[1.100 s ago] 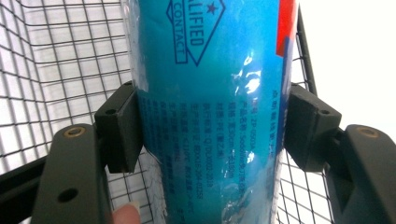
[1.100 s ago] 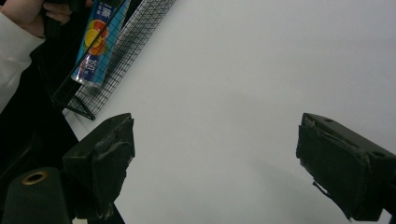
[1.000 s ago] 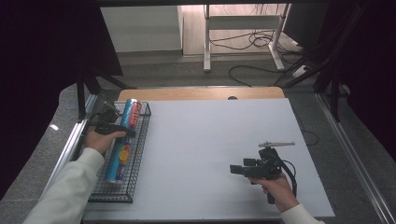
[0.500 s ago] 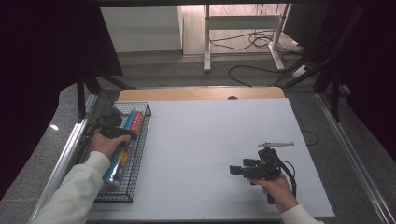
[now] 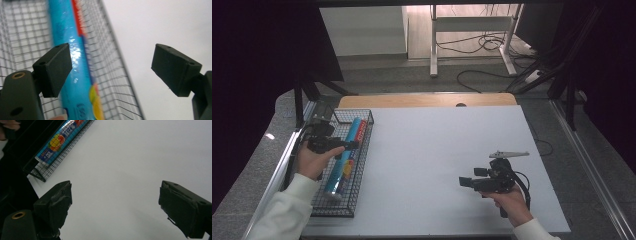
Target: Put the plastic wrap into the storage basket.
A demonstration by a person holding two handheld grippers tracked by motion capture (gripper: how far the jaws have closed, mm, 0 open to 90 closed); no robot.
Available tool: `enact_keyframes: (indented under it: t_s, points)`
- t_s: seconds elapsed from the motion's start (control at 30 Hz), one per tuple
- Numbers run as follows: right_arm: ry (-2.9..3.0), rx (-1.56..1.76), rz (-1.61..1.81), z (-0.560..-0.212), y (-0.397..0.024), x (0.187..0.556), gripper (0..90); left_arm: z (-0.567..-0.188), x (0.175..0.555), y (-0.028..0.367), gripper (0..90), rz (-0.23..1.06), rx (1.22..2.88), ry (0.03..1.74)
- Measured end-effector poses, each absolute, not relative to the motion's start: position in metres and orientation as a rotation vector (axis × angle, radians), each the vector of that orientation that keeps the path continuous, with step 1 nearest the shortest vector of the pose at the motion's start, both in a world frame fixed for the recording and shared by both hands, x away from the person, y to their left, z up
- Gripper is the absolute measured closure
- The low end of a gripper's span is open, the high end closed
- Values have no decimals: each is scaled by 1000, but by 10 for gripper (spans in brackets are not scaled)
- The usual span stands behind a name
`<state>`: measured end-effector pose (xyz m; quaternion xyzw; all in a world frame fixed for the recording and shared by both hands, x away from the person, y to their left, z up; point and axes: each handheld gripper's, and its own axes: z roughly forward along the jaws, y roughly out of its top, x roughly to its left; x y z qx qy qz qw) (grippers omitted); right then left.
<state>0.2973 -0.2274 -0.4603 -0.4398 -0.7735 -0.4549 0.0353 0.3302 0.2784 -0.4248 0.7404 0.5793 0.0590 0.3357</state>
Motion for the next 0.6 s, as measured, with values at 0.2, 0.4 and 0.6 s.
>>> enact_keyframes:
  t_s: [0.2,0.4,0.6]
  points:
    - [-2481,-1327,-1401,-458,-230,296,119,-420,291,263,190,197,1952,1338]
    - [-2537,-1338,-1392,-458,-238,294,119,-413,245,245,194,295,2043,1239]
    - [-2555,-1344,-1384,-461,-244,295,119,-416,224,208,194,258,2076,1137]
